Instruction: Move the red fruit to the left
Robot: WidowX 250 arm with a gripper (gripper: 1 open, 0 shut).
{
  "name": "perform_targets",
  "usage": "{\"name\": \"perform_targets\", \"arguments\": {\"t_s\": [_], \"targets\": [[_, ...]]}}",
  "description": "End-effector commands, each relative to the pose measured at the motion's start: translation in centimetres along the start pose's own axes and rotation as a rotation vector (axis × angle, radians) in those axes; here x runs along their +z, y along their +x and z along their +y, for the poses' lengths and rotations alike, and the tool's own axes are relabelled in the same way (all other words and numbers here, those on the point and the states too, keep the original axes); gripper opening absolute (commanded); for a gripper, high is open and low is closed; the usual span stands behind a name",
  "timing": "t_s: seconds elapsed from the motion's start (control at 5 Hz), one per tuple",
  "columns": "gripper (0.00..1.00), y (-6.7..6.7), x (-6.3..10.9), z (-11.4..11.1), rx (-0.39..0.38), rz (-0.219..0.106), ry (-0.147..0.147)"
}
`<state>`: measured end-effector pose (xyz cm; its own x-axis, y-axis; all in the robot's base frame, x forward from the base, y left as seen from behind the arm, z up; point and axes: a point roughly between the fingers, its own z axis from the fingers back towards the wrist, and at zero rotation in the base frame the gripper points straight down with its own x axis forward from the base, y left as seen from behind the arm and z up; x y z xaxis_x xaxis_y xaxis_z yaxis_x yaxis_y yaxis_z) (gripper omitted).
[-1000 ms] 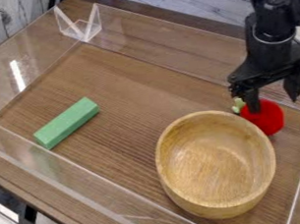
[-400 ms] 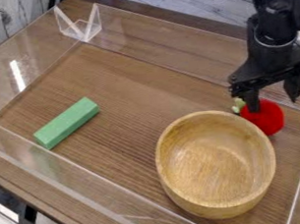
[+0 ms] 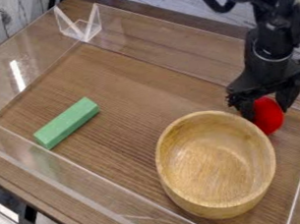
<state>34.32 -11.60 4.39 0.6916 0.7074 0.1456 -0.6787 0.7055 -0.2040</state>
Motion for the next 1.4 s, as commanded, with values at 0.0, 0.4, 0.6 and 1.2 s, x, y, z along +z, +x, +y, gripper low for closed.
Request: {"name": "perform_targets", "arguments": {"t_s": [0.0, 0.4, 0.6, 1.2], "targets": [[0.0, 1.3, 0.8, -1.9, 0.009, -0.05, -0.048], [1.0, 2.0, 0.3, -2.3, 0.004, -0.106, -0.021], [0.0, 2.4, 0.1, -2.5, 0.002, -0.129, -0.013], [0.0, 2.8, -0.8, -2.1, -0.003, -0.158, 0.027]]}}
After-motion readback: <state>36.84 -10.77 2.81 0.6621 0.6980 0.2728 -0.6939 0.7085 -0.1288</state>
